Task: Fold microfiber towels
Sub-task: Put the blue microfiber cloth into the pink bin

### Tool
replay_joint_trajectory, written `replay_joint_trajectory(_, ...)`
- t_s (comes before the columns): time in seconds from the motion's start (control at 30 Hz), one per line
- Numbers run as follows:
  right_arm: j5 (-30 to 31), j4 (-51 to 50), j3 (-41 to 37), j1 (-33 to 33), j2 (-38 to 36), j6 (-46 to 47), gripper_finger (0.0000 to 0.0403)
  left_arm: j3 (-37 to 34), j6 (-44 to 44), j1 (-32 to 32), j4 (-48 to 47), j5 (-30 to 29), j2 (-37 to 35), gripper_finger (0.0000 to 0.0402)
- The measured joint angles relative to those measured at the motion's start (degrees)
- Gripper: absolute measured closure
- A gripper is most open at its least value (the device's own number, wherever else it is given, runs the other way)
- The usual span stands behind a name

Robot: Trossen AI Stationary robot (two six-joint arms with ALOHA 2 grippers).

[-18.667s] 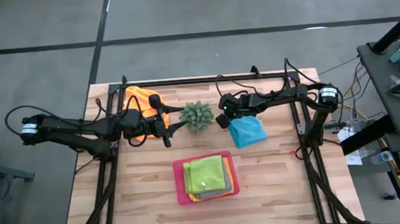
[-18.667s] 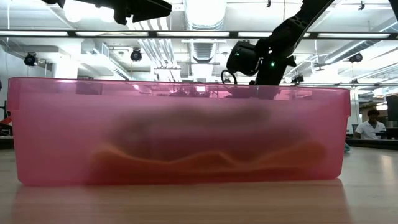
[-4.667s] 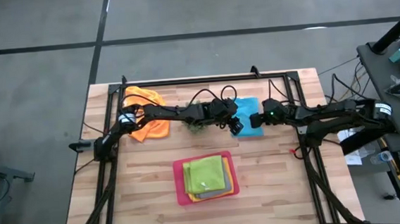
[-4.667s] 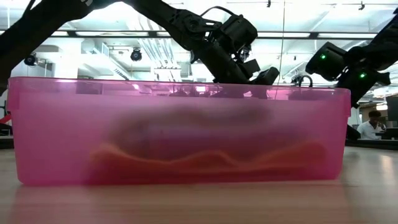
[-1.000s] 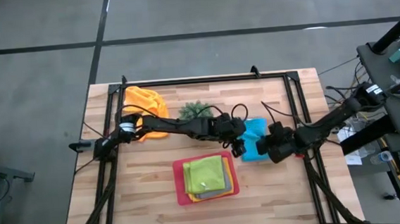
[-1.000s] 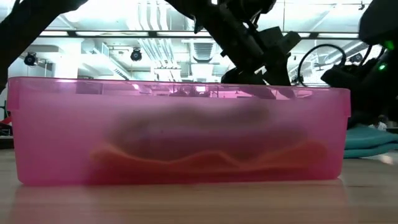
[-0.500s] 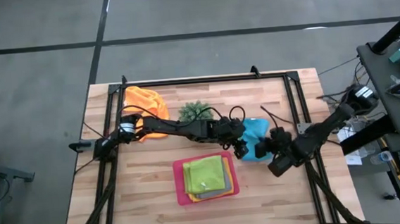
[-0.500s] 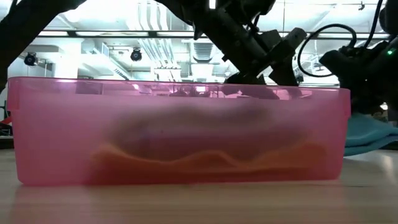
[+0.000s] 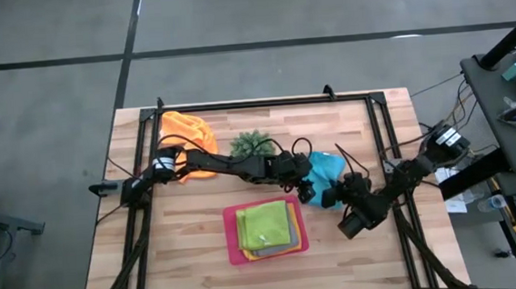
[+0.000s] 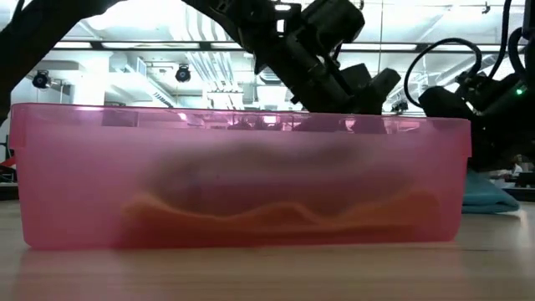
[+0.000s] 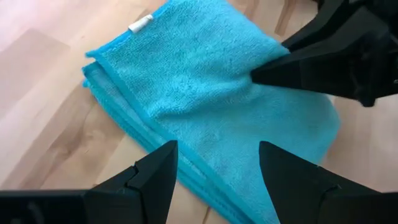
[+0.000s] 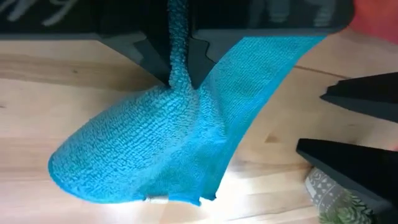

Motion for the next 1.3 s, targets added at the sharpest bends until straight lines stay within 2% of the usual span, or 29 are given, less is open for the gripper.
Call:
replay_joint_trajectory(0.2,-0.26,-8.57,0.34,0.02,-4.86,-0.69,0.039,-1.39,0.08,1.33,1.83,-0.07,0.0,0.0192)
replay_joint_trajectory(0.47,-2.24,-8.9,0.28,-0.11,-14.24,-8.73,0.039,-1.42,0.03,1.96,3.79,-0.2,0.0,0.0192)
replay_joint_trajectory(0.7,-5.67,-3.39,0.19,-0.13,-12.03,-13.21,0.039,-2.09,0.06,1.96,4.31,0.12,0.0,0.0192)
replay_joint_trajectory(0.9,-7.77,-3.42,0.18,-0.39,-11.77,-15.58,0.039,-2.25,0.66,1.94,3.87,1.1,0.0,0.0192)
replay_joint_trajectory(1.07,-7.74,-3.44,0.38,-0.39,-18.45,-24.94,0.039,-2.34,5.71,1.94,0.49,1.17,-2.43,0.0192)
replay_joint_trajectory(1.3,-9.21,-2.71,2.35,-0.39,-30.36,-46.31,0.039,-2.32,12.83,1.47,-7.25,-2.06,-11.1,0.0192)
